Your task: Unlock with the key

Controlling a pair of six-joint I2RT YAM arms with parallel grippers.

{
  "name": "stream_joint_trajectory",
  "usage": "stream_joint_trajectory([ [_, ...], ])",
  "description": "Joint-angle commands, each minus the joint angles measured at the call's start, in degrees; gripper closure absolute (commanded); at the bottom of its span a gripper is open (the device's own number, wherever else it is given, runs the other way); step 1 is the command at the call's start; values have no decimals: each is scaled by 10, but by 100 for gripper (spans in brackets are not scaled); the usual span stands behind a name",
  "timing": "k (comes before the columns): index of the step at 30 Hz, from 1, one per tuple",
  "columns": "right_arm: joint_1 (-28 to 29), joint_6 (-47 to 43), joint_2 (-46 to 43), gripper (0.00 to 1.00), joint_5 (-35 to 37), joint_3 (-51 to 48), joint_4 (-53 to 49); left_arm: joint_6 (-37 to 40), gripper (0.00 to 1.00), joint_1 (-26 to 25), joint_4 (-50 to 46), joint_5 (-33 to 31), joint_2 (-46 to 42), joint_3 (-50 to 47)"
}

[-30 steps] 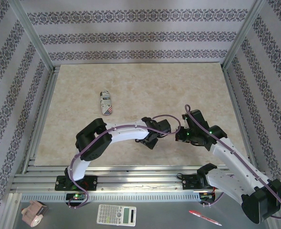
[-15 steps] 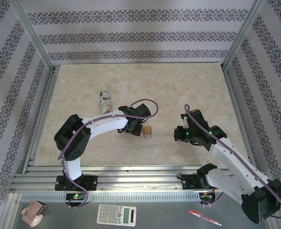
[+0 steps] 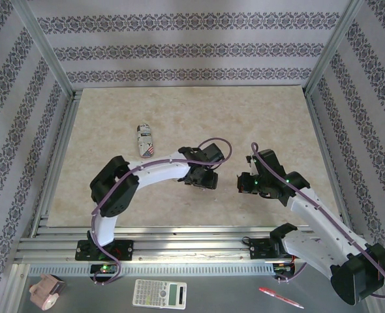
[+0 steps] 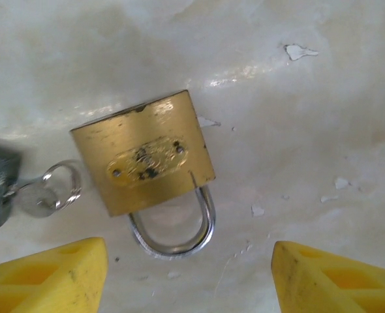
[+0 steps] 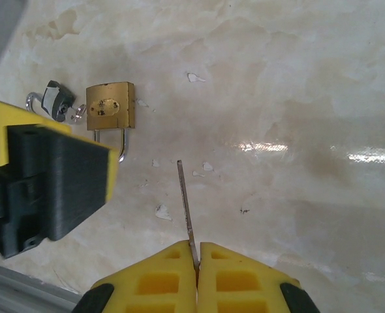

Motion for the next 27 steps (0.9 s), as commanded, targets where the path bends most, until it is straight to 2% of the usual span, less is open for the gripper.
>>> stream_joint_trajectory([
  [1,-6,-16,-5,100,-9,-10,4,-21,34,3,-10,-8,24,25],
  [11,-7,-7,-25,100,-28,-32,14,-14,35,10,-24,-36,75,65],
  [18,-7,-9,-24,100,-28,-31,16,7,33,10,-63,-66,70,92],
  [27,-8,-9,-18,100,-28,-32,22,16,32,10,-63,-58,87,114],
])
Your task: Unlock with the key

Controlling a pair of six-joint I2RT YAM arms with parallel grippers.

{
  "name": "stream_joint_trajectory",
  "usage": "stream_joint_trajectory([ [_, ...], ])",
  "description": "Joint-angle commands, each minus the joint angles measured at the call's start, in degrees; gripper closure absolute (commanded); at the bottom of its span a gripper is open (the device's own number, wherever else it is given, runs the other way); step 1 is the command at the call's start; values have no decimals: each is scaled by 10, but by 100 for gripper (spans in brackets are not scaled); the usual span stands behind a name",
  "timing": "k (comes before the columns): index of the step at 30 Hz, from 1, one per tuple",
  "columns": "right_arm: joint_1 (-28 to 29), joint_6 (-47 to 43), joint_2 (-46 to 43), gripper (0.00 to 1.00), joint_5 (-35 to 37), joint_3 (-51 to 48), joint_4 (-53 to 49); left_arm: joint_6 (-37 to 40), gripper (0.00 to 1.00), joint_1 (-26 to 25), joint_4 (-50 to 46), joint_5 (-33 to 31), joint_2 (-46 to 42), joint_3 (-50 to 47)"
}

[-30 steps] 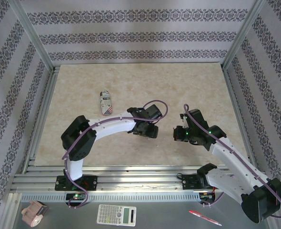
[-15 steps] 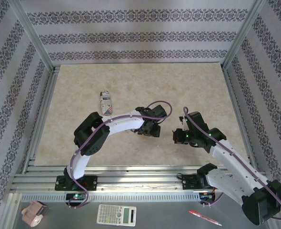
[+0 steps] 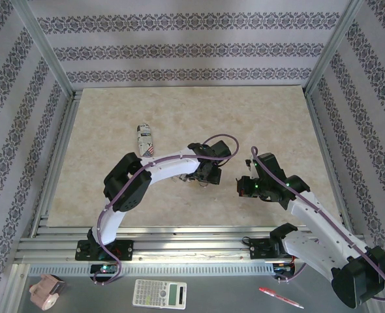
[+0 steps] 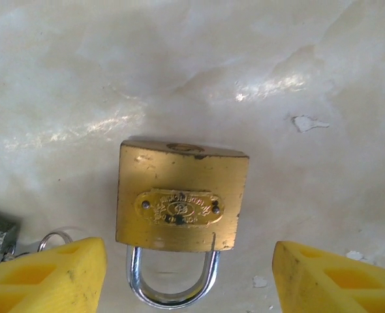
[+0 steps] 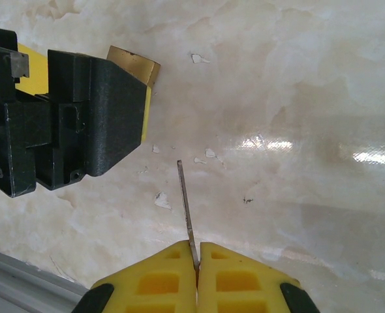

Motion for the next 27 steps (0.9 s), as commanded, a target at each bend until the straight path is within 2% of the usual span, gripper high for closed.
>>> stream_joint_trajectory([
  [1,-7,-2,0,100,-10,-5,12,16,32,6,-19,-10,21,24],
  [15,-8,-4,0,100,-12,-5,13,43,36,11,-42,-26,65,61],
  [22,-10,-5,1,100,-11,-4,13,65,33,12,-41,-25,59,67],
  [27,-14,-5,5,100,-13,-4,16,74,39,14,-54,-12,82,78],
])
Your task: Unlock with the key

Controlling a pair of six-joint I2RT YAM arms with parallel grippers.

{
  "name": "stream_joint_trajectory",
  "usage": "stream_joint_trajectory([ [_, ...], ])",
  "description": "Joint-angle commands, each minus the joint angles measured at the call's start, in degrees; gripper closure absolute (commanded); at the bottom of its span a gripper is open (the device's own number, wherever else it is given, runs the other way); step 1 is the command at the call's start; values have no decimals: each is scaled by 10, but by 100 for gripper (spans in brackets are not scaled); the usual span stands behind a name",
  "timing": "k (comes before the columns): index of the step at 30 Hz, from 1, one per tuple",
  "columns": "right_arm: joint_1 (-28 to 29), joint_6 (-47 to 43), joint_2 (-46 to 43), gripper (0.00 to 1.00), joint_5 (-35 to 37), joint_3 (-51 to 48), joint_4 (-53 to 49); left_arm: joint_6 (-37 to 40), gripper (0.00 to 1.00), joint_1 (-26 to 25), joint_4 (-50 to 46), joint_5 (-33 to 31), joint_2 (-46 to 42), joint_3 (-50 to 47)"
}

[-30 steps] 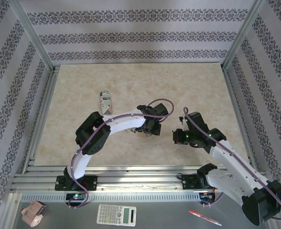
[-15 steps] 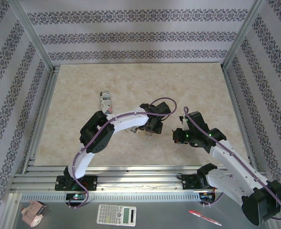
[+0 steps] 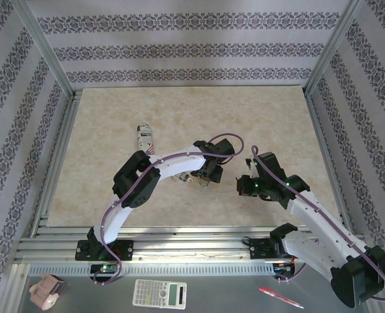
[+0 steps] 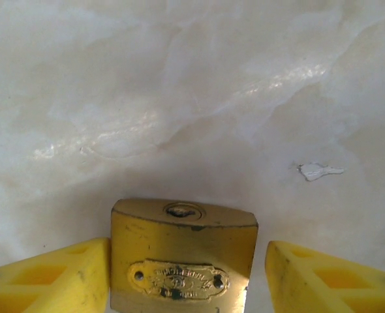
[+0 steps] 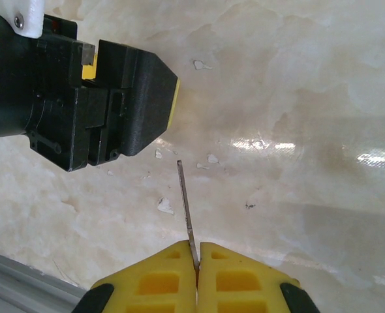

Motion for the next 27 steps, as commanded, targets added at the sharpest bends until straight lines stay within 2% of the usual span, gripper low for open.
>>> stream_joint_trajectory([
  [1,-7,-5,1,100,-9,-4,6,17,41,6,-30,2,18,5],
  [8,-18,-7,-4,100,-10,-7,7,22,46,6,-28,1,13,-20],
  [15,-67,-12,-12,100,-55,-3,23,47,68,13,16,11,-25,-85],
  [21,-115,-32,-16,100,-112,34,18,148,79,25,111,9,-143,-207],
  [27,-122,-45,-10,100,-163,67,10,271,83,32,214,-4,-294,-310],
])
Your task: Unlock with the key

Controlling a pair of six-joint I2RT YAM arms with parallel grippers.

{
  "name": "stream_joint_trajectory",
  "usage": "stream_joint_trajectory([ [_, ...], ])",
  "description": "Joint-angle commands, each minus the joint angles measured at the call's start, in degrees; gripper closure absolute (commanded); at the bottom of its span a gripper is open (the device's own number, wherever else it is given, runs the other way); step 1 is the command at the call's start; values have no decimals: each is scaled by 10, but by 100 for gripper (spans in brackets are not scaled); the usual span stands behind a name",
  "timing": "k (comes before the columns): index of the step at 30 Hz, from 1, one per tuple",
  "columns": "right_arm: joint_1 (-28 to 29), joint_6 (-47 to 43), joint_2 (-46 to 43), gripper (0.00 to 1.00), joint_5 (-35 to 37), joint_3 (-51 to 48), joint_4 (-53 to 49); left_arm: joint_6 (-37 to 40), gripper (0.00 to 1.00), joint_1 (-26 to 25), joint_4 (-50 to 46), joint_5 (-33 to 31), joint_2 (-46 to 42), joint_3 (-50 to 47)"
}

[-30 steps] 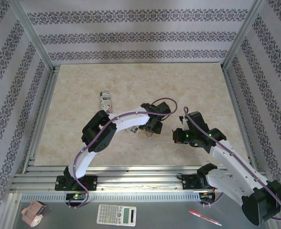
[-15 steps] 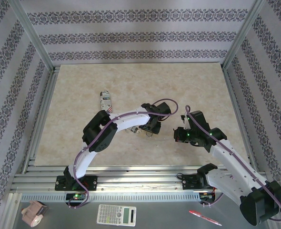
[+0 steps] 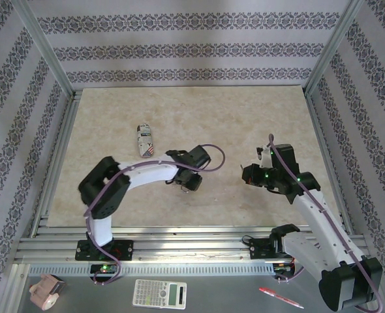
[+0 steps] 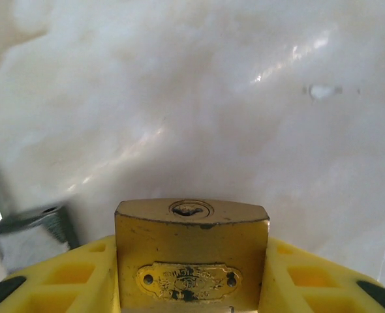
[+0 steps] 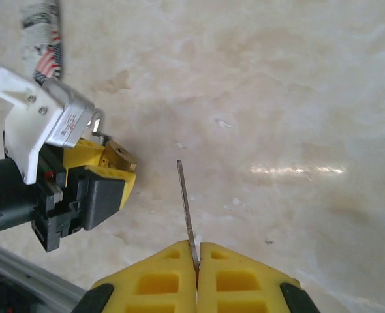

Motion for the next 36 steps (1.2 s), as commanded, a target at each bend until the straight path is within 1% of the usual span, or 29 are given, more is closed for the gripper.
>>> stream_joint_trajectory([
  [1,-6,-19,-1,100,-56,28,-4,112,84,5,103,-13,-96,-30],
  [3,-6,-21,1,100,-86,34,-4,155,84,5,138,-1,-140,-57],
  [6,-6,-26,9,100,-123,38,-6,215,86,5,158,17,-180,-76],
  [9,-6,-31,12,100,-125,36,-14,278,87,5,148,38,-194,-77],
  [11,-6,-27,11,100,-117,31,-18,338,87,5,141,67,-201,-83],
  [15,-3,-7,4,100,-129,7,1,446,91,4,170,121,-246,-124],
  [16,-2,-2,-1,100,-144,-1,13,467,92,4,178,127,-258,-133],
  [18,7,16,-17,100,-204,-25,54,516,94,5,193,134,-285,-153],
  [20,23,17,-30,100,-236,-40,63,547,96,5,195,130,-303,-165],
  [22,48,-4,-35,100,-243,-38,39,571,98,5,187,130,-315,-171],
  [23,66,0,-37,100,-246,-41,44,582,98,4,185,135,-322,-175],
  [26,123,-4,-28,100,-234,-36,54,619,100,4,197,147,-343,-198],
  [29,163,-15,-8,100,-219,-27,52,649,100,4,198,155,-358,-209],
  [33,191,-28,6,100,-218,-12,56,678,100,4,202,161,-373,-221],
  [36,207,-51,23,100,-217,4,44,700,100,4,198,178,-383,-224],
])
